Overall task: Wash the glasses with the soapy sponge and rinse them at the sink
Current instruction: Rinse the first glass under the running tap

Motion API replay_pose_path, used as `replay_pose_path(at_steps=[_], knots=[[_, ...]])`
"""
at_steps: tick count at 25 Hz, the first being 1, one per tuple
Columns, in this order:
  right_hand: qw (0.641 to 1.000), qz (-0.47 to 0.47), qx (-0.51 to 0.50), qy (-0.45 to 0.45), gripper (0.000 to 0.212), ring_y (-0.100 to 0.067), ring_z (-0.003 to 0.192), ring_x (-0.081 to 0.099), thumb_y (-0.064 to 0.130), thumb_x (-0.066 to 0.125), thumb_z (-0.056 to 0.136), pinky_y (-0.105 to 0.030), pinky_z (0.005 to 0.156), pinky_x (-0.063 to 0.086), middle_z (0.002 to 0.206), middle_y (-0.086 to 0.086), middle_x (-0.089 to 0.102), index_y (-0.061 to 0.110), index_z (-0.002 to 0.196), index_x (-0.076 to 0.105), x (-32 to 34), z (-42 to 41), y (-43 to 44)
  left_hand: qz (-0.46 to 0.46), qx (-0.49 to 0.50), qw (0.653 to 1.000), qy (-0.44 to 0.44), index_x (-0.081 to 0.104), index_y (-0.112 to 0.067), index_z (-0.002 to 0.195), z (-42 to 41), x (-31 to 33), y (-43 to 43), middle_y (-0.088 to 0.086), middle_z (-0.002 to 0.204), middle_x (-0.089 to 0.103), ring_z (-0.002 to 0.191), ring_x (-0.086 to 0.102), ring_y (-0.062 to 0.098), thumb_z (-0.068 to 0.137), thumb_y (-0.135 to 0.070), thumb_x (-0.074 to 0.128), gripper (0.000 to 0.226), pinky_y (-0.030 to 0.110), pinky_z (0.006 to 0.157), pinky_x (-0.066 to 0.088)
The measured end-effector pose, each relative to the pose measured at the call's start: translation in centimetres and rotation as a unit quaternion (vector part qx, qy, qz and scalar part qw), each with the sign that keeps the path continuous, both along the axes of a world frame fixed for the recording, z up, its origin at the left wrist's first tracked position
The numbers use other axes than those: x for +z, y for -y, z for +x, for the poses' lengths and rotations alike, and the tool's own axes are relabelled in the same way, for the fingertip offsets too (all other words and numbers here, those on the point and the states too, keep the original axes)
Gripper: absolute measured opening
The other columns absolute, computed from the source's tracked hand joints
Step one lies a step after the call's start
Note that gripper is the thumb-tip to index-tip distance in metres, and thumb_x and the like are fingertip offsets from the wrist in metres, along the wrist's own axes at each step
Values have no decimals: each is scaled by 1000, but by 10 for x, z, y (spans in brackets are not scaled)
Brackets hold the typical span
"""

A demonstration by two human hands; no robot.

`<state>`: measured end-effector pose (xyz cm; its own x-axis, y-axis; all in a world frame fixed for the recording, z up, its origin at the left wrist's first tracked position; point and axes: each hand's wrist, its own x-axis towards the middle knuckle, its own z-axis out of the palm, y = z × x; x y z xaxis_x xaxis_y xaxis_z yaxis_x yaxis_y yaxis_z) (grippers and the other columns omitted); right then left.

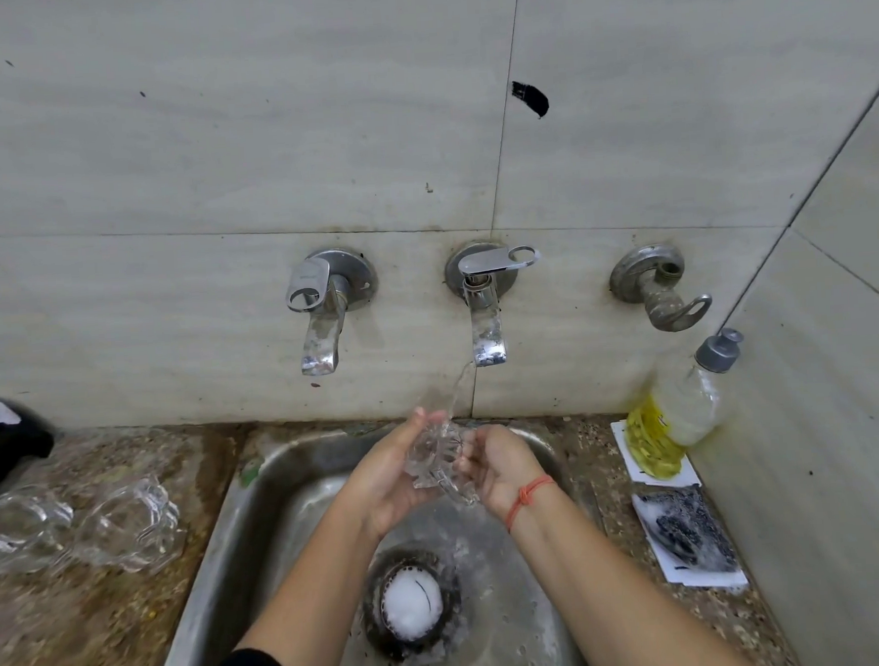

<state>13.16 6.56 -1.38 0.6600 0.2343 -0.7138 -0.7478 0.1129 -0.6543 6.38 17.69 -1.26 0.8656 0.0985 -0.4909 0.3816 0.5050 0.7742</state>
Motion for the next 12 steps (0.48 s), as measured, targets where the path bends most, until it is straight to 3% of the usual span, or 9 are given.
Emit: replay_pose_path(at_steps=[6,9,12], knots=[[999,-36,-6,29,31,-7,28,42,8,33,97,-20,42,41,38,6,46,12,74,52,3,-4,4,-48,21,999,0,65,-10,110,4,0,3,11,92,66,72,62,23,79,-29,65,36,35,66,52],[997,-43,-36,44,30,-6,26,43,8,34,97,-19,48,38,34,7,47,11,72,52,3,-4,11,-44,71,996,6,64,-2,111,11,-1,14,4,80,66,60,60,12,100,-25,43,34,26,59,50],[995,-43,-69,55,30,-5,27,45,7,34,97,-20,44,37,33,6,48,10,73,52,6,-2,21,-19,98,995,-3,64,1,106,23,-3,24,9,84,63,64,58,11,105,-20,31,40,23,62,48]])
